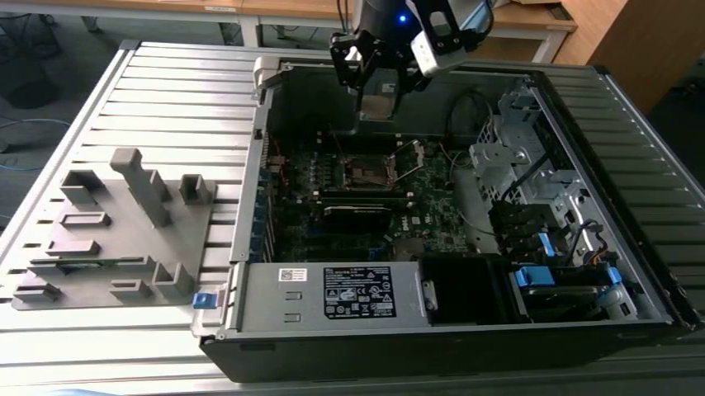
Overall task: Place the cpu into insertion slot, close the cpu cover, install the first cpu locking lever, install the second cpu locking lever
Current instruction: 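Place the cpu into insertion slot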
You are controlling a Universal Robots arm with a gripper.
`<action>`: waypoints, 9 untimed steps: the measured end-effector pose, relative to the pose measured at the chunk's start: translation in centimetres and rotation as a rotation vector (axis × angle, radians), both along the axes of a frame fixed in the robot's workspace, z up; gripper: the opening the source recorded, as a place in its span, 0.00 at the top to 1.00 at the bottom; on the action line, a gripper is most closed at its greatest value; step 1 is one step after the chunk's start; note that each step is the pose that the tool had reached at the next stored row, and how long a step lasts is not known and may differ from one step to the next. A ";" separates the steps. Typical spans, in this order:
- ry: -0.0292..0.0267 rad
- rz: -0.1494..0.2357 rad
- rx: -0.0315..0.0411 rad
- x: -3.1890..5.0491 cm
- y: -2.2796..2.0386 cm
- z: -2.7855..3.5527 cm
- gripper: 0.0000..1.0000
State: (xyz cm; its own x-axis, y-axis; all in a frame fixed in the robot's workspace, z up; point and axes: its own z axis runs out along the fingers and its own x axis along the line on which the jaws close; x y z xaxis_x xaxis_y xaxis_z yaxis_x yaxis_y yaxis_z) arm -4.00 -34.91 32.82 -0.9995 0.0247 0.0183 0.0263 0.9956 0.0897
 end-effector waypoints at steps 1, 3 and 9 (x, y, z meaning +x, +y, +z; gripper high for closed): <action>0.0002 0.000 -0.0003 0.00 0.00 -0.02 0.46; 0.0003 0.000 -0.0005 0.00 0.00 -0.03 0.46; 0.0000 0.000 -0.0001 0.00 0.00 -0.22 0.46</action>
